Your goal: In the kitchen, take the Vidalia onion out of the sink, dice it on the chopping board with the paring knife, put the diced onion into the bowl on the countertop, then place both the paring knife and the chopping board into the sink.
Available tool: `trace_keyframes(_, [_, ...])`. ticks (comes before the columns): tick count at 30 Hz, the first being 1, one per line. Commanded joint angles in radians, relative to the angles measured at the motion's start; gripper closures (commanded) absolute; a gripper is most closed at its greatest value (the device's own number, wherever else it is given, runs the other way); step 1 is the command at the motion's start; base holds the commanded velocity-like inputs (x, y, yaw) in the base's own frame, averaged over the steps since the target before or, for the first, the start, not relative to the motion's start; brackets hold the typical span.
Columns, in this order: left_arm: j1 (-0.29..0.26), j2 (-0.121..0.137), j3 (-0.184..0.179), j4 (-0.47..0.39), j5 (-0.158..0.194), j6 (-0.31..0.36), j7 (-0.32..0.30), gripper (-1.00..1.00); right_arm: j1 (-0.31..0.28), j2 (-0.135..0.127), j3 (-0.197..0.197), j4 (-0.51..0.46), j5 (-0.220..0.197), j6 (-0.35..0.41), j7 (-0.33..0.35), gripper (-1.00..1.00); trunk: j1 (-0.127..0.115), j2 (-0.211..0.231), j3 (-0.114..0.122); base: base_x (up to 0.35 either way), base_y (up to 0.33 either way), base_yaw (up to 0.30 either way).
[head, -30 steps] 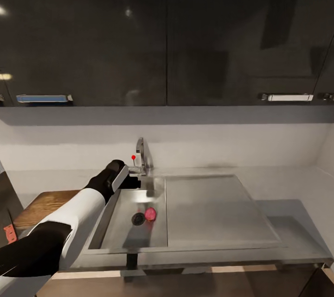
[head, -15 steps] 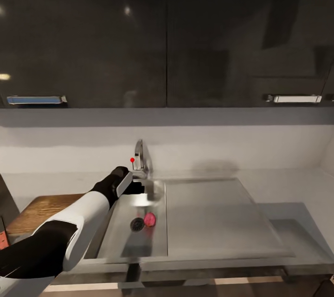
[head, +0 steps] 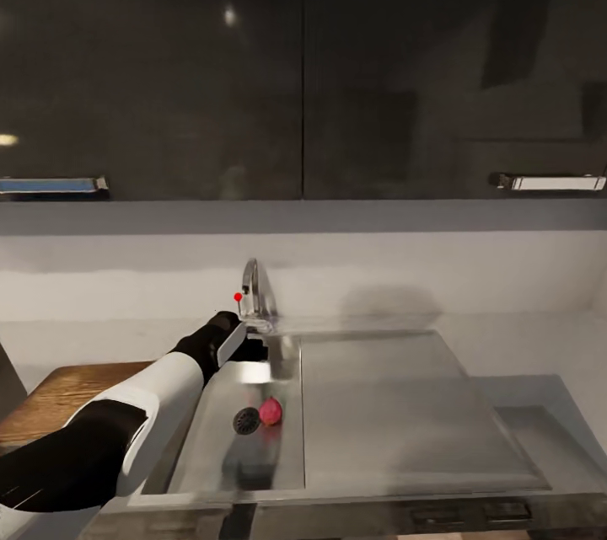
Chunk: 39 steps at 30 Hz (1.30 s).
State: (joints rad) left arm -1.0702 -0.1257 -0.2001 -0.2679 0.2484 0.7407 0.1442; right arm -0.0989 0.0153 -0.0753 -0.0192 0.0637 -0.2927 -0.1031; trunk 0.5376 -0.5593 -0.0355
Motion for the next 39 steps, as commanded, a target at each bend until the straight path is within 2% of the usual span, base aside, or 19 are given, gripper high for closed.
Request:
trace_keyframes(1, [-0.001,0.000,-0.008,0.006,0.011,-0.008,0.006,-1.00,-0.001,0.000,-0.007,0.001,0.007,-0.003,-0.003,-1.00,0.001,-0.002,-0.002,0.097,0.000,0.000])
trace_keyframes(13, [0.001,0.001,-0.011,0.058,0.011,-0.035,0.006,-1.00,-0.001,0.000,-0.007,0.001,0.007,-0.003,-0.004,-1.00,0.001,-0.002,-0.002,0.036,0.000,0.000])
trace_keyframes(17, [0.002,-0.001,-0.012,0.121,0.011,-0.040,0.007,-1.00,-0.001,-0.001,-0.008,0.001,0.007,-0.003,-0.004,-1.00,0.001,-0.002,-0.002,0.000,0.000,0.000])
trace_keyframes(25, [0.002,-0.001,-0.012,0.203,0.011,-0.108,0.007,-1.00,-0.001,-0.001,-0.008,0.001,0.007,-0.003,-0.003,-1.00,0.001,-0.002,-0.002,0.000,0.000,0.000])
trace_keyframes(39, [0.002,-0.003,-0.012,0.232,0.011,-0.113,0.008,-1.00,-0.001,-0.002,-0.008,0.001,0.007,0.016,-0.002,-1.00,0.001,-0.002,-0.017,0.000,0.000,0.000])
